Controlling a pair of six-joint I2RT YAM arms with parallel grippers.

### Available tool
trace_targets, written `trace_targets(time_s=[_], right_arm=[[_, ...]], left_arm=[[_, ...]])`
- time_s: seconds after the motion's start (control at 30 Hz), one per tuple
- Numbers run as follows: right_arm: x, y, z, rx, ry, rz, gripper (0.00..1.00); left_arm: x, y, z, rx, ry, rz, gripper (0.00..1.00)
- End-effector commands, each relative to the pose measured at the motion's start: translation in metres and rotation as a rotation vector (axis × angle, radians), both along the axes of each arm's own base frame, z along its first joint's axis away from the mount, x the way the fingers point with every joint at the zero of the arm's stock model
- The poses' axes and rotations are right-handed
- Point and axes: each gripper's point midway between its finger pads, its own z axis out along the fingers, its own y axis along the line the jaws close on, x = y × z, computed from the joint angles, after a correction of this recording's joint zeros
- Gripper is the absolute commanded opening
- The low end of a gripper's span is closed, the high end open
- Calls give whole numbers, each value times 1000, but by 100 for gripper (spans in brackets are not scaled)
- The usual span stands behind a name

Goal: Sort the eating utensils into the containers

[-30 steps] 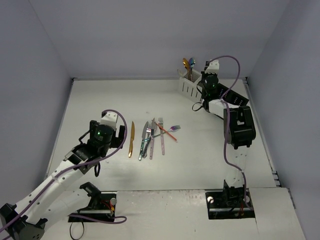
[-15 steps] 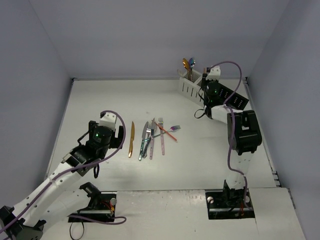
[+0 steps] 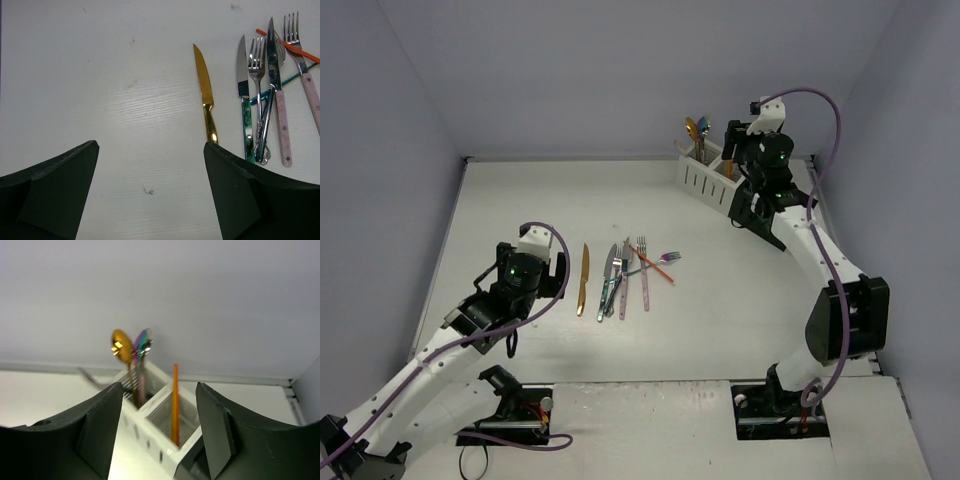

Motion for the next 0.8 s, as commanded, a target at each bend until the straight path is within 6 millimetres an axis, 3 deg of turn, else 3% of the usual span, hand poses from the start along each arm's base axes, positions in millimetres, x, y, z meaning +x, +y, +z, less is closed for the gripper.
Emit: trace_targets(time_s=[0.0, 0.1, 0.23, 0.37, 0.47, 0.7, 0.77], right_arm=[[-47, 26, 11, 13, 121, 135, 62], [-74, 39, -1, 28, 194, 189, 87], [-104, 75, -45, -27, 357, 279, 96], [-129, 106, -84, -100, 495, 369, 88], [-142, 129, -116, -138, 591, 438, 74], [-153, 165, -189, -266, 776, 540, 56], [-152, 174, -197, -291, 789, 564, 54]], left_arm=[[7, -7, 19, -34, -50, -9, 84], [8, -8, 18, -33, -46, -12, 84], [9, -9, 17, -28, -38, -11, 84], [10, -9, 15, -23, -29, -13, 84], [11, -11, 13, -24, -21, -16, 84], [12, -11, 10, -19, -11, -16, 84], [12, -11, 10, -19, -10, -16, 84]])
